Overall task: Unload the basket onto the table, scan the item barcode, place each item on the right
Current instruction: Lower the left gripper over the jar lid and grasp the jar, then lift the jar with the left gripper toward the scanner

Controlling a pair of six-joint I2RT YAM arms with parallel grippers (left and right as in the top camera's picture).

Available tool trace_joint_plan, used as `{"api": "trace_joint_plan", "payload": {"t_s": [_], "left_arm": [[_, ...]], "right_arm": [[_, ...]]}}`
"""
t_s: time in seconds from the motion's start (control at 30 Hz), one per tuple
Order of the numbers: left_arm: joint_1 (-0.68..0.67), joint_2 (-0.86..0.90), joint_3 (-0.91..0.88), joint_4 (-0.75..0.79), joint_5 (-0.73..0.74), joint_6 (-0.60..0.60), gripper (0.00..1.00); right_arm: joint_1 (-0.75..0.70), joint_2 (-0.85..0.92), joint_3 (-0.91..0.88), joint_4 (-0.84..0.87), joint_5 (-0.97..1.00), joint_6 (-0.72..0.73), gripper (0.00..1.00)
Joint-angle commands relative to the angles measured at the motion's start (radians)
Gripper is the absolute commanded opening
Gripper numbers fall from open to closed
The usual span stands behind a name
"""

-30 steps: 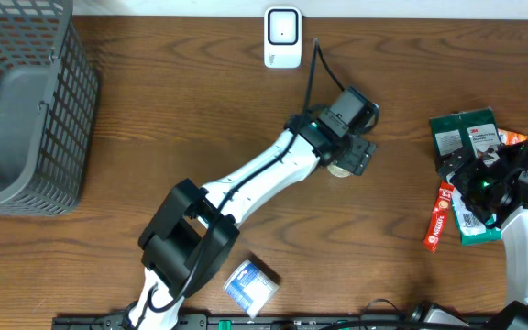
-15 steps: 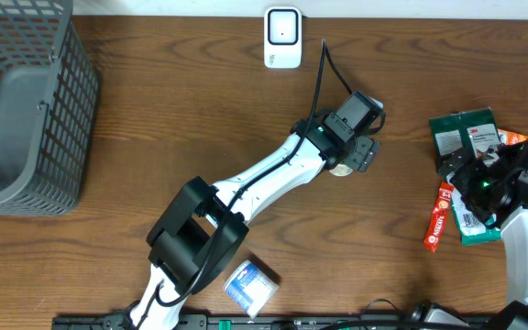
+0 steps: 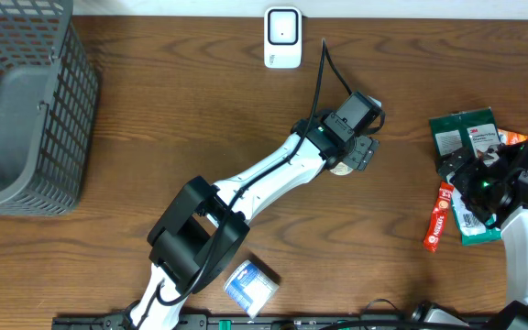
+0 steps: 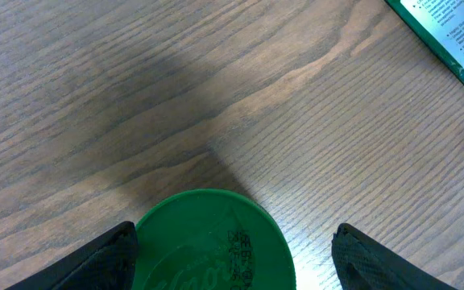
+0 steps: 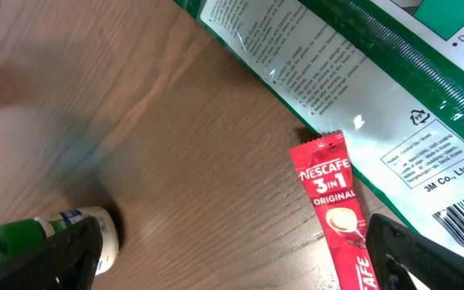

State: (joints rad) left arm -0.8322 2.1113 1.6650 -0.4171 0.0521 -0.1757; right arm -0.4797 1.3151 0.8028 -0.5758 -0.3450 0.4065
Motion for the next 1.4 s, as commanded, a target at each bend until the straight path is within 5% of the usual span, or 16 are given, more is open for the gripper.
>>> {"api": "trace_joint_plan", "payload": {"t_s": [0.0,1.37], "left_arm": [[-0.001,-0.006,-0.011,-0.014,0.018,0.002,0.78],[-0.024,0.005,-0.027,0.0,-0.038,0.04,0.79]], "right_arm": [[-0.01,0.002,0.005,-0.001,-0.011,0.004,0.99],[-0.01,0.002,0.005,0.0,-0.011,0.004,0.99]]}}
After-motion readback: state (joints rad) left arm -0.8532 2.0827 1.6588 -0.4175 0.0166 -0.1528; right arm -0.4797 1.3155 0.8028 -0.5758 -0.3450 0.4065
